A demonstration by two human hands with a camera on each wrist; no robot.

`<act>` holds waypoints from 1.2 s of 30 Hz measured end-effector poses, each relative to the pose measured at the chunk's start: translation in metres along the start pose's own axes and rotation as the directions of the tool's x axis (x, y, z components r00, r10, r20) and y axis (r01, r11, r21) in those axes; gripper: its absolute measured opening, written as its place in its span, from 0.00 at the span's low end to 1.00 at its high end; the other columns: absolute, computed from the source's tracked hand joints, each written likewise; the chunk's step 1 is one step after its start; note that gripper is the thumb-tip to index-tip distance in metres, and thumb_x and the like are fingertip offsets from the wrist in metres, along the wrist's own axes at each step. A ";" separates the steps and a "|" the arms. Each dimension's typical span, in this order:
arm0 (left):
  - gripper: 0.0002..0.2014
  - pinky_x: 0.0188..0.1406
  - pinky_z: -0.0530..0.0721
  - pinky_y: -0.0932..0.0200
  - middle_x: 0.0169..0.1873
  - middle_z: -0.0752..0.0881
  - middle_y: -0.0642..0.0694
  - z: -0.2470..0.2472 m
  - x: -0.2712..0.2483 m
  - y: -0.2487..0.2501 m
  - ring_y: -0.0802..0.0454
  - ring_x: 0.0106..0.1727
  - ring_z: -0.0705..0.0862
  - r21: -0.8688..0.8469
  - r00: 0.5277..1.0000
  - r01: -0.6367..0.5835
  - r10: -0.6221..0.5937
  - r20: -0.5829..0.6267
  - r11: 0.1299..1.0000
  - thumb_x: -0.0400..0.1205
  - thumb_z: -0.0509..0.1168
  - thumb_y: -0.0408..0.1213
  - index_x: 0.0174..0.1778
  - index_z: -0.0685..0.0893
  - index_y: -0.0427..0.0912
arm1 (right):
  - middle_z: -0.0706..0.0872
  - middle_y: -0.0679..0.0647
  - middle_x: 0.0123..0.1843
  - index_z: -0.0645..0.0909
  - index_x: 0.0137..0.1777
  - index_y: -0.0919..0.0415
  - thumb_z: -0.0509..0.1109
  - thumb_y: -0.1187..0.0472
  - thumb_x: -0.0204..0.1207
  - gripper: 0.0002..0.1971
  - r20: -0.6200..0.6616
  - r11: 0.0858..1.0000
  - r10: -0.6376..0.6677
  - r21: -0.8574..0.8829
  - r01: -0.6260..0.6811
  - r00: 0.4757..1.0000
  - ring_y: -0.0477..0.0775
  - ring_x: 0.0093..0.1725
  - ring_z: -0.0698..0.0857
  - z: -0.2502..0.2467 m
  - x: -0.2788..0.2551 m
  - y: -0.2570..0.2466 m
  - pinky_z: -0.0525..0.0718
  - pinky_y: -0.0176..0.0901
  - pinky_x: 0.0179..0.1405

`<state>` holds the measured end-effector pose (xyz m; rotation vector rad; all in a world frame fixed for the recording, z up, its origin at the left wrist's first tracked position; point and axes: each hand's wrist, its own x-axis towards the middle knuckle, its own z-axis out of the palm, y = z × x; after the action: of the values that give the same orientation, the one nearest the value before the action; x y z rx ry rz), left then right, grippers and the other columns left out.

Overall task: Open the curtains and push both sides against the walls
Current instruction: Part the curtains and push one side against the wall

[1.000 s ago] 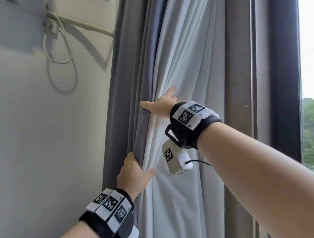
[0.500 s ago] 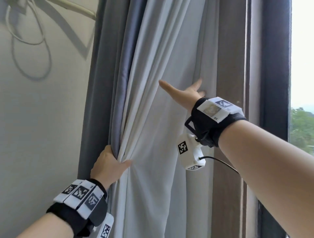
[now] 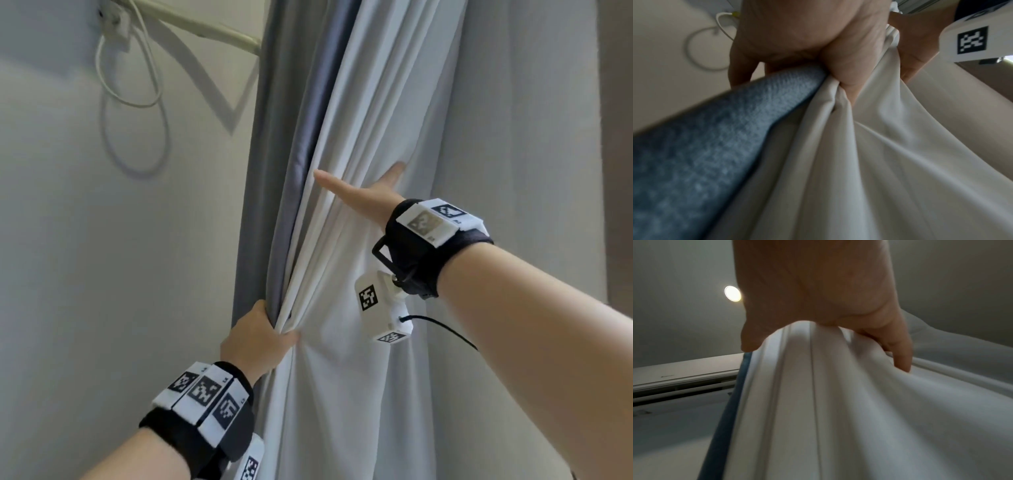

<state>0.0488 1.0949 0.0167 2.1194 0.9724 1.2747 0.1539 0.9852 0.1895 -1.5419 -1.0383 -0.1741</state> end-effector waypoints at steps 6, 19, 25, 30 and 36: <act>0.21 0.55 0.85 0.44 0.47 0.87 0.50 -0.023 0.034 -0.039 0.47 0.48 0.86 -0.022 0.997 -0.035 0.036 0.062 0.999 0.69 0.70 0.47 0.56 0.76 0.48 | 0.44 0.68 0.83 0.28 0.80 0.56 0.75 0.30 0.54 0.70 -0.028 0.998 0.000 0.067 0.002 1.000 0.74 0.81 0.51 0.067 0.021 -0.014 0.51 0.68 0.79; 0.17 0.51 0.84 0.52 0.46 0.85 0.54 -0.054 0.103 -0.114 0.52 0.46 0.84 -0.025 0.996 -0.076 0.077 0.052 0.997 0.73 0.67 0.48 0.57 0.75 0.51 | 0.47 0.64 0.84 0.20 0.77 0.51 0.73 0.24 0.47 0.75 0.010 0.993 0.073 0.088 -0.074 0.997 0.65 0.82 0.53 0.151 0.062 -0.032 0.56 0.62 0.76; 0.19 0.54 0.85 0.48 0.46 0.85 0.53 -0.045 0.116 -0.126 0.52 0.47 0.85 -0.095 0.992 -0.064 0.074 0.105 0.993 0.70 0.70 0.48 0.54 0.75 0.50 | 0.47 0.62 0.84 0.19 0.76 0.52 0.78 0.29 0.48 0.76 0.009 0.996 0.064 0.053 -0.065 0.998 0.65 0.81 0.56 0.163 0.075 -0.029 0.61 0.62 0.75; 0.25 0.55 0.84 0.48 0.48 0.84 0.50 -0.028 0.124 -0.122 0.51 0.49 0.84 -0.094 0.984 -0.099 0.111 0.136 0.991 0.64 0.73 0.51 0.53 0.73 0.49 | 0.45 0.60 0.85 0.19 0.76 0.52 0.77 0.29 0.49 0.76 -0.006 0.997 0.047 0.067 -0.047 0.999 0.64 0.81 0.56 0.163 0.087 -0.020 0.62 0.59 0.74; 0.22 0.53 0.85 0.49 0.42 0.80 0.58 0.003 0.133 -0.111 0.54 0.46 0.83 -0.055 0.986 -0.131 0.135 0.094 0.990 0.64 0.73 0.51 0.48 0.70 0.54 | 0.42 0.62 0.84 0.17 0.75 0.52 0.77 0.28 0.47 0.78 0.023 0.998 0.024 0.060 -0.025 0.999 0.66 0.81 0.53 0.160 0.101 -0.012 0.57 0.62 0.76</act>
<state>0.0573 1.2676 0.0105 2.2177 0.7621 1.2309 0.1365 1.1719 0.2173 -1.5041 -1.0333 -0.1076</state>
